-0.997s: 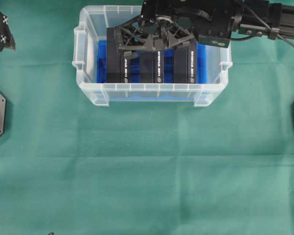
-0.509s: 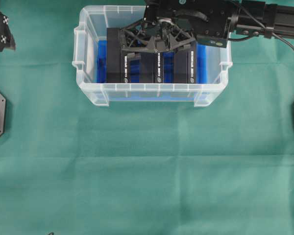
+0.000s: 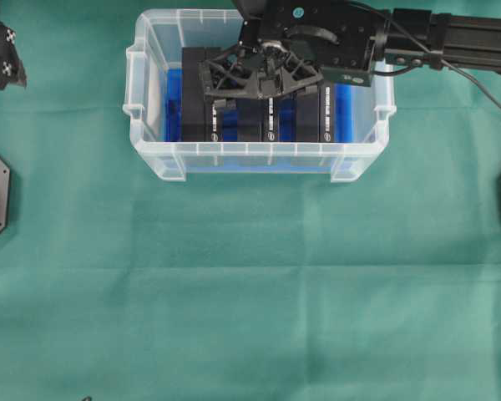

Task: Take out the box from the case.
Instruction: 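Move the open right gripper over the middle black box and lower it, then close the right gripper on the middle black box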

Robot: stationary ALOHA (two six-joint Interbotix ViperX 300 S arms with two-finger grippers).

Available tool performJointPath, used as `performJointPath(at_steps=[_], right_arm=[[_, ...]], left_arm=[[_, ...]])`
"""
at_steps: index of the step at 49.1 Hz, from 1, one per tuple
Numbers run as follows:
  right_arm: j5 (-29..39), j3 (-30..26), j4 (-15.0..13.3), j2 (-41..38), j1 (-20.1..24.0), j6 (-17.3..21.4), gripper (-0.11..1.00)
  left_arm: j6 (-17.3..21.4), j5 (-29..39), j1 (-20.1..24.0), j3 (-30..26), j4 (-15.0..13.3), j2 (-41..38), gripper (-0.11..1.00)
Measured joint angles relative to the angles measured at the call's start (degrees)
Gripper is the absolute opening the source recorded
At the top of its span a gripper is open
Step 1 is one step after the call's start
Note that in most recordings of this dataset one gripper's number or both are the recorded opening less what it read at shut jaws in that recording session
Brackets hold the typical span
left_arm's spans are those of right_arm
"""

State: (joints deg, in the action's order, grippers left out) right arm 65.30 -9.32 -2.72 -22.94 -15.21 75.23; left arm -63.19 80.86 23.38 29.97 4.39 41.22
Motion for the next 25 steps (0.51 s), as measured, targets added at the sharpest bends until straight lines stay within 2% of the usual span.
performJointPath(at_steps=[25], right_arm=[[0.0, 0.0, 1.5, -0.4, -0.2, 0.6, 0.92]], left_arm=[[0.0, 0.1, 0.0, 0.3, 0.0, 0.0, 0.90]])
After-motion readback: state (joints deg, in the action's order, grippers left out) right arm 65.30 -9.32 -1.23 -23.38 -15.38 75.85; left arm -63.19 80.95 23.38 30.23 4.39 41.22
